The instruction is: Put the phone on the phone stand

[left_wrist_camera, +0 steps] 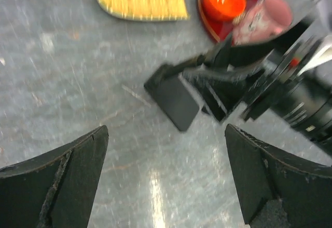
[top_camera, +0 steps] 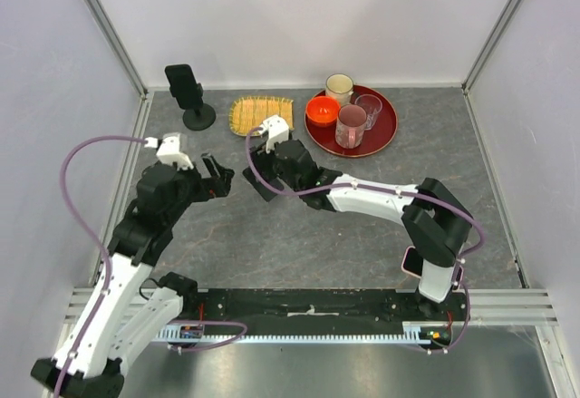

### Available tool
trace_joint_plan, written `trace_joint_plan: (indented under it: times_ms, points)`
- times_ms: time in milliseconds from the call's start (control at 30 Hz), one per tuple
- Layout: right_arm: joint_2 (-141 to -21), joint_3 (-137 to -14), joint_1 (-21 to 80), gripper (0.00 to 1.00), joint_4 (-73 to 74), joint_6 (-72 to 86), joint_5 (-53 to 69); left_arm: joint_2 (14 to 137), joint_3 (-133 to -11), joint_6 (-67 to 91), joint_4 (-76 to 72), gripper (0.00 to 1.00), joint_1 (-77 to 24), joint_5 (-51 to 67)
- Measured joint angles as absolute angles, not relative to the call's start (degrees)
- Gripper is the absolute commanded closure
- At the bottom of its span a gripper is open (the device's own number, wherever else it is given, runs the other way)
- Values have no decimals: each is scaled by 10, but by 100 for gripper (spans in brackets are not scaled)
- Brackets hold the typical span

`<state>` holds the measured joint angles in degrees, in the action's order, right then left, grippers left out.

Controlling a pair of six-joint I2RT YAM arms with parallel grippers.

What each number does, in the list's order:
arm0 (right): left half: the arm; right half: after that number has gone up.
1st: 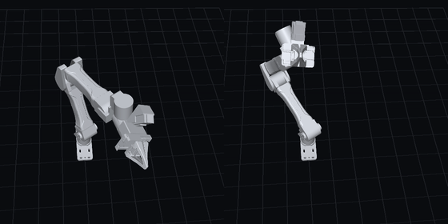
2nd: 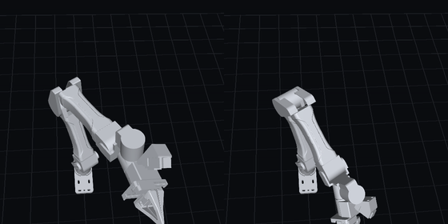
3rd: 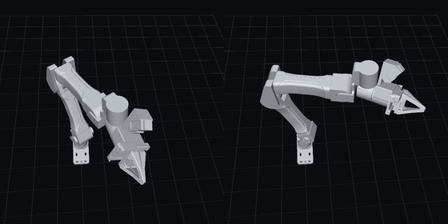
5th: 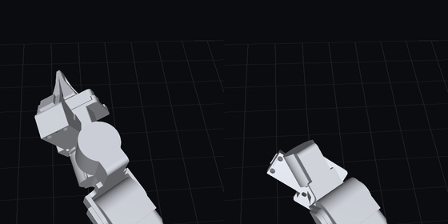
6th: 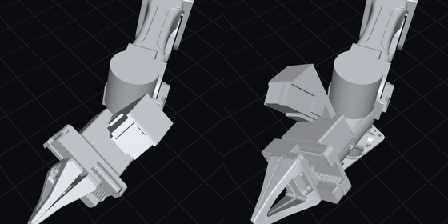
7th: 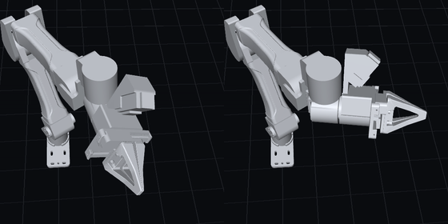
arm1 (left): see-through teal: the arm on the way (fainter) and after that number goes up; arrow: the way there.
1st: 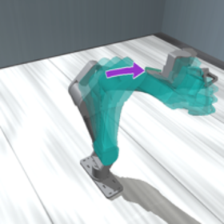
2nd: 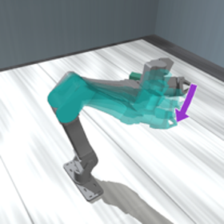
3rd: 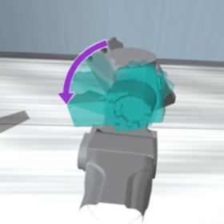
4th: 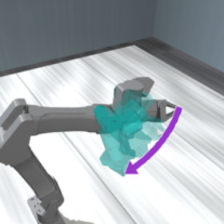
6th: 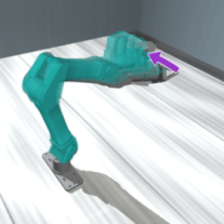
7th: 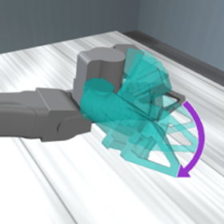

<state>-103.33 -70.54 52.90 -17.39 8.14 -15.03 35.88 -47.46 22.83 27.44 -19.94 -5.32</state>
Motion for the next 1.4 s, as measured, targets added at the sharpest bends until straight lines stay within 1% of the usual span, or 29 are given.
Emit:
trace_joint_plan:
  times_ms: [100,133,233,300,400,433,500,533,567,600,667,700,833,967,1067,1167,1267,1400]
  points:
    - [-1054,-733,537,94,-167,86,-212,397,-474,242,297,0,-199,-37]
    - [-1059,-739,539,91,-166,89,-229,397,-474,248,300,1,-199,-33]
    - [-1071,-748,543,86,-158,109,-283,378,-469,273,297,2,-199,-28]
    - [-1081,-750,545,85,-150,125,-303,362,-462,286,295,2,-199,-29]
    - [-1100,-753,549,75,-135,150,-326,333,-447,307,299,3,-199,-38]
    - [-1107,-756,551,65,-127,155,-333,322,-443,312,302,3,-199,-44]
    - [-1123,-769,556,49,-108,164,-343,302,-436,319,306,3,-199,-54]
    - [-1130,-778,559,33,-101,166,-345,291,-435,322,310,3,-199,-60]
    - [-1134,-785,561,27,-95,168,-344,279,-432,324,311,3,-199,-65]
    - [-1136,-792,562,16,-87,169,-341,269,-431,326,312,2,-199,-69]
    - [-1136,-804,564,6,-73,177,-326,249,-427,328,312,1,-199,-77]
    - [-1136,-811,564,2,-69,180,-315,243,-427,328,312,0,-199,-79]
    - [-1130,-832,562,2,-55,189,-253,250,-428,332,317,0,-199,-90]
    - [-1102,-832,557,2,-37,189,-210,306,-455,337,349,0,-199,-95]
    - [-1039,-799,540,2,-39,187,-183,355,-486,342,357,0,-199,-80]
    - [-947,-745,492,2,-45,182,-166,396,-516,371,365,0,-200,-71]
    - [-852,-690,406,2,-65,173,-166,459,-564,421,394,0,-201,-72]
    - [-786,-640,312,2,-80,165,-176,563,-636,477,422,0,-235,-91]
